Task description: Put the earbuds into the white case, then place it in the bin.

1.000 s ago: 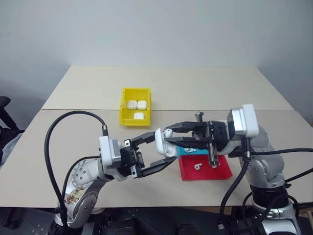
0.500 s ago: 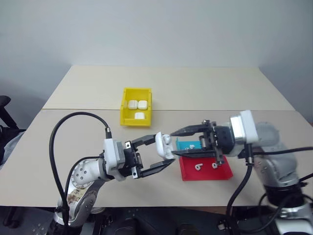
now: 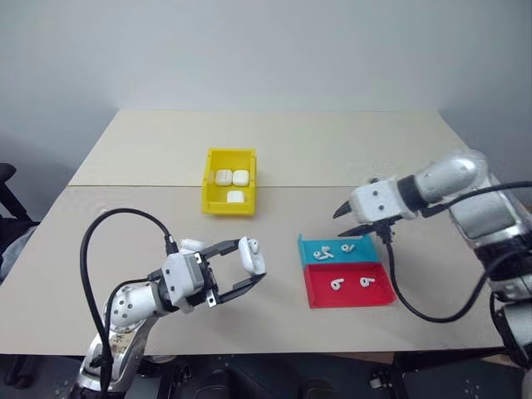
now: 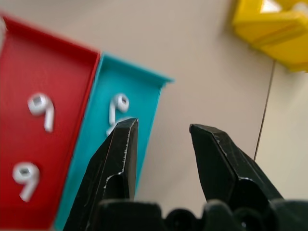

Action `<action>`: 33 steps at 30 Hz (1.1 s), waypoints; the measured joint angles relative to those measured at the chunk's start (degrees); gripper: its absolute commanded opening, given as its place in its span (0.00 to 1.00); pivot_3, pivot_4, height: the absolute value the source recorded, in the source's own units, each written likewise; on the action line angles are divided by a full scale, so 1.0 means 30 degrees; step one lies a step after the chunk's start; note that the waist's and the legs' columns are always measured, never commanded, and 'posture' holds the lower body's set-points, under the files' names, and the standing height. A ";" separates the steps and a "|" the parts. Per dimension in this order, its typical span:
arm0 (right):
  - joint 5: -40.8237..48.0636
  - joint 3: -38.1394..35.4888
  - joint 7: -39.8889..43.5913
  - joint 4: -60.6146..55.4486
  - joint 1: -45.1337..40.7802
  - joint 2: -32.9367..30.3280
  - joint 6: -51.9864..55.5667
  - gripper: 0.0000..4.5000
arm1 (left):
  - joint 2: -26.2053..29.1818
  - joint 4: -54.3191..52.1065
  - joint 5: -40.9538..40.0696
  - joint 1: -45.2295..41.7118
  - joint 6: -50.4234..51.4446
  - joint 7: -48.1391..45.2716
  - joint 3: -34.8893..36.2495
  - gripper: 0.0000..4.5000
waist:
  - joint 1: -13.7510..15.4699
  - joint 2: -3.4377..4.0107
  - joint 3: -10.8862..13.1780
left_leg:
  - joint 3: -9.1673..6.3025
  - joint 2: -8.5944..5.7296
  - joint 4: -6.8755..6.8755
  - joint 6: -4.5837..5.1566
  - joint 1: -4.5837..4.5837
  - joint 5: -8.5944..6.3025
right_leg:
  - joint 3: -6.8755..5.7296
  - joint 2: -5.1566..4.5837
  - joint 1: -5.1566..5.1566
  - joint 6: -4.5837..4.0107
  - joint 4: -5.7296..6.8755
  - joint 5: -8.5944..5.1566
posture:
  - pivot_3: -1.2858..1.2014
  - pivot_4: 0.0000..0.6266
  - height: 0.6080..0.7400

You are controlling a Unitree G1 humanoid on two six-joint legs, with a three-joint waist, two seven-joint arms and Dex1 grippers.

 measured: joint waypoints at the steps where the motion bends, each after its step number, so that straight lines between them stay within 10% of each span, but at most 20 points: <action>1: -0.0500 0.0381 0.0213 0.0613 -0.0295 0.0174 -0.0594 0.47 | -0.0061 -0.0105 0.0175 0.0079 -0.0007 0.0102 -0.0122 0.61 | 0.0005 0.0001 0.0000 | 0.0002 0.0001 0.0000 0.0000 -0.0001 0.0000 | 0.0000 0.0000 0.0001 0.0000 0.0000 0.0000 | 0.52 0.24 1.00; 33: -0.6810 0.3387 0.0000 1.2553 -0.3904 0.3755 -1.0460 0.47 | -0.0081 -0.1182 0.1211 0.1739 -0.0044 0.1569 -0.0661 0.61 | -0.0056 0.0011 0.0004 | 0.0021 0.0006 0.0005 -0.0010 0.0035 0.0006 | -0.0005 -0.0010 0.0016 -0.0004 0.0049 -0.0001 | 0.52 0.24 1.00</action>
